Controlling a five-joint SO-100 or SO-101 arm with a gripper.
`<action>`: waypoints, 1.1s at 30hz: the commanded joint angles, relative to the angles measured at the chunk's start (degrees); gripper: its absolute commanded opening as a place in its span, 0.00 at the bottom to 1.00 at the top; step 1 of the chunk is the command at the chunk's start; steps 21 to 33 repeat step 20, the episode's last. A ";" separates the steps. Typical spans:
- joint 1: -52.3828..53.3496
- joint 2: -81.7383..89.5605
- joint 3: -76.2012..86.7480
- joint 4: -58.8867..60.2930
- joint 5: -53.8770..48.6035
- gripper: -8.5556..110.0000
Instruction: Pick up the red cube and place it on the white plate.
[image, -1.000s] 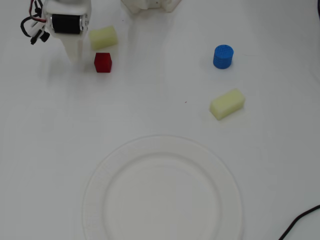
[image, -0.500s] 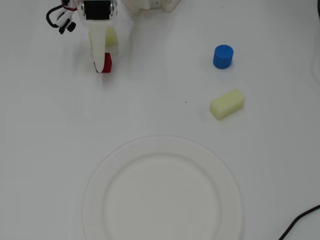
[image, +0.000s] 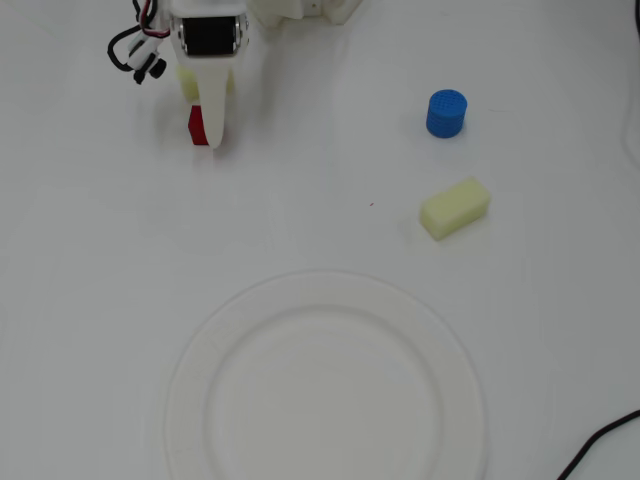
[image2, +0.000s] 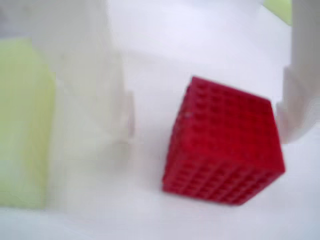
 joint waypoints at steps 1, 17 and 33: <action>0.97 -3.96 -2.29 -2.55 -0.88 0.20; -15.73 -7.21 -31.73 1.23 17.05 0.07; -23.12 -17.58 -44.21 3.69 22.76 0.07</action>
